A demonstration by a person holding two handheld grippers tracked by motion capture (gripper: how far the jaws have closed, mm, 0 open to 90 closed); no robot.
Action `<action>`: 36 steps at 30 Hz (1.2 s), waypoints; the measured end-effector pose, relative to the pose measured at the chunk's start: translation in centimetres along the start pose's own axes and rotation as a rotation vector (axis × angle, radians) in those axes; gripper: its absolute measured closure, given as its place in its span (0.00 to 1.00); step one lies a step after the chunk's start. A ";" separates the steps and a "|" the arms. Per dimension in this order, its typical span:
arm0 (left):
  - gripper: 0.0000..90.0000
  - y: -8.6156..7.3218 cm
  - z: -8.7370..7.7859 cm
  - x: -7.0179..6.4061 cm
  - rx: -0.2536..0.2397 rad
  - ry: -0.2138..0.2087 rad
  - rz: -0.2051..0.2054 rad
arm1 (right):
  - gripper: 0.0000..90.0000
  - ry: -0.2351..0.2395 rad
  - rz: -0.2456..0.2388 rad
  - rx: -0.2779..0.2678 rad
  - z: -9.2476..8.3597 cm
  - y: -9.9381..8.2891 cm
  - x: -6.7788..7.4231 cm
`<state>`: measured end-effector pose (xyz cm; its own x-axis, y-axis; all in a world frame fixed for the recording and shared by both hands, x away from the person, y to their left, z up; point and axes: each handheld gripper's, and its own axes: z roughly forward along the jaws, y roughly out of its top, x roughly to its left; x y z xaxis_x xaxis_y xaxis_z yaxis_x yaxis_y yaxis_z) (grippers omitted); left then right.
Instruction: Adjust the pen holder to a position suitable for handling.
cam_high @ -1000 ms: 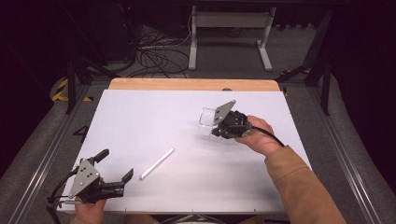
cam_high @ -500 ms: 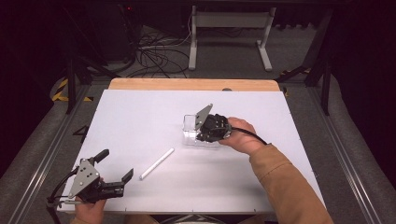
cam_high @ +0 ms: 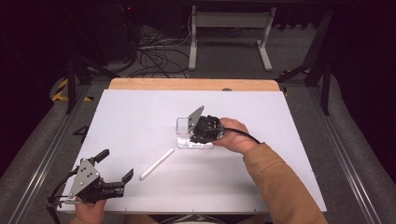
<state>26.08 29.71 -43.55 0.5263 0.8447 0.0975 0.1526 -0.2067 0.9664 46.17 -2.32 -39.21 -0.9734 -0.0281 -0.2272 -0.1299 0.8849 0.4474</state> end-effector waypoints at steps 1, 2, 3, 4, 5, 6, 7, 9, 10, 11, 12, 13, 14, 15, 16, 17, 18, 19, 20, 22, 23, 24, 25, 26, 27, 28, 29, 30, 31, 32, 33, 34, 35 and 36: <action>0.01 0.0 0.0 0.0 0.000 0.000 -0.001 | 0.94 0.000 0.000 0.000 0.0 0.0 0.0; 0.01 0.0 0.0 0.0 0.000 -0.001 0.000 | 0.94 0.004 -0.001 -0.003 0.0 0.0 0.0; 0.01 0.0 0.0 0.0 0.000 -0.001 0.000 | 0.94 0.011 -0.003 -0.005 0.1 0.0 0.0; 0.01 0.0 0.0 0.0 0.001 -0.001 0.000 | 0.94 0.017 -0.006 -0.004 0.2 0.0 -0.1; 0.01 0.0 0.0 0.0 0.000 -0.001 -0.001 | 0.94 0.018 -0.009 -0.001 0.3 0.0 -0.2; 0.01 0.0 0.0 0.0 0.000 -0.001 -0.001 | 0.94 0.018 -0.009 -0.001 0.3 0.0 -0.2; 0.01 0.0 0.0 0.0 0.001 -0.002 0.000 | 0.94 0.019 -0.011 -0.003 0.4 -0.1 -0.2; 0.01 0.0 0.0 0.0 0.001 -0.002 -0.002 | 0.94 0.023 -0.012 -0.003 0.4 -0.1 -0.2; 0.01 0.0 0.0 0.1 0.000 -0.002 -0.003 | 0.93 0.021 -0.011 -0.004 0.4 -0.1 -0.2; 0.01 0.0 0.0 0.1 0.001 -0.003 -0.003 | 0.93 0.021 -0.009 -0.006 0.4 -0.1 -0.3; 0.01 0.0 0.1 0.1 0.003 -0.004 -0.004 | 0.92 0.019 -0.006 -0.008 0.4 -0.2 -0.3; 0.01 0.0 0.1 0.0 0.002 -0.004 -0.002 | 0.91 0.013 -0.004 -0.008 0.5 -0.2 -0.3; 0.01 0.0 0.1 0.0 0.003 -0.004 -0.002 | 0.91 0.010 -0.004 -0.007 0.5 -0.1 -0.2; 0.01 0.0 0.1 0.0 0.002 -0.004 -0.002 | 0.91 0.008 -0.003 -0.007 0.5 -0.1 -0.2; 0.01 0.0 0.1 0.0 0.002 -0.004 -0.003 | 0.90 0.009 0.000 -0.012 0.4 -0.1 -0.3; 0.01 0.0 0.1 0.1 0.003 -0.004 -0.004 | 0.89 0.007 0.011 -0.016 0.3 -0.2 -0.3; 0.01 0.0 0.1 0.1 0.003 -0.005 -0.005 | 0.87 0.002 0.015 -0.024 0.2 -0.2 -0.4; 0.01 0.0 0.1 0.1 0.003 -0.005 -0.004 | 0.85 -0.004 0.028 -0.033 0.0 -0.2 -0.4; 0.01 0.0 0.2 0.1 0.003 -0.005 -0.003 | 0.84 -0.009 0.030 -0.042 -0.2 -0.2 -0.5; 0.01 0.0 0.2 0.0 0.003 -0.006 -0.002 | 0.81 -0.012 0.045 -0.054 -0.5 -0.1 -0.4; 0.01 0.0 0.3 0.0 0.003 -0.006 -0.001 | 0.79 -0.014 0.050 -0.064 -0.7 -0.1 -0.4; 0.01 0.0 0.3 0.0 0.003 -0.007 -0.002 | 0.78 -0.013 0.056 -0.073 -0.9 -0.1 -0.4; 0.01 0.0 0.3 0.0 0.002 -0.007 -0.002 | 0.76 -0.011 0.064 -0.081 -1.1 -0.1 -0.4; 0.01 0.1 0.3 0.1 0.002 -0.009 0.000 | 0.73 -0.019 0.069 -0.091 -1.4 -0.1 -0.3; 0.01 0.1 0.3 0.1 0.003 -0.009 -0.001 | 0.70 -0.027 0.076 -0.105 -1.6 -0.1 -0.3; 0.01 0.1 0.4 0.1 0.004 -0.009 -0.001 | 0.68 -0.031 0.080 -0.122 -2.0 -0.1 -0.2; 0.01 0.1 0.4 0.1 0.003 -0.011 -0.001 | 0.65 -0.042 0.090 -0.140 -2.3 -0.1 -0.2; 0.01 0.1 0.4 0.1 0.005 -0.012 -0.003 | 0.60 -0.052 0.103 -0.152 -2.8 -0.2 0.0; 0.01 0.1 0.5 0.1 0.002 -0.012 -0.002 | 0.55 -0.065 0.111 -0.172 -3.1 -0.3 0.0; 0.01 0.2 0.6 0.1 0.001 -0.014 -0.003 | 0.53 -0.073 0.132 -0.187 -3.6 -0.4 0.0; 0.01 0.2 0.7 0.1 0.003 -0.015 -0.002 | 0.51 -0.081 0.150 -0.203 -3.9 -0.5 0.0; 0.01 0.2 0.8 0.1 0.001 -0.017 0.001 | 0.47 -0.096 0.160 -0.220 -4.3 -0.7 0.1; 0.01 0.3 0.9 0.1 0.004 -0.019 0.004 | 0.45 -0.106 0.173 -0.236 -4.6 -0.8 0.2; 0.01 0.3 1.0 0.0 0.004 -0.022 0.006 | 0.43 -0.116 0.186 -0.252 -4.8 -0.9 0.3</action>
<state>27.00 29.14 -43.47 0.5451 0.8326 0.0984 0.1529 -0.2141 0.9648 45.13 -5.40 -35.50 -0.9589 0.1892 -0.2116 -0.0083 0.7264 0.6872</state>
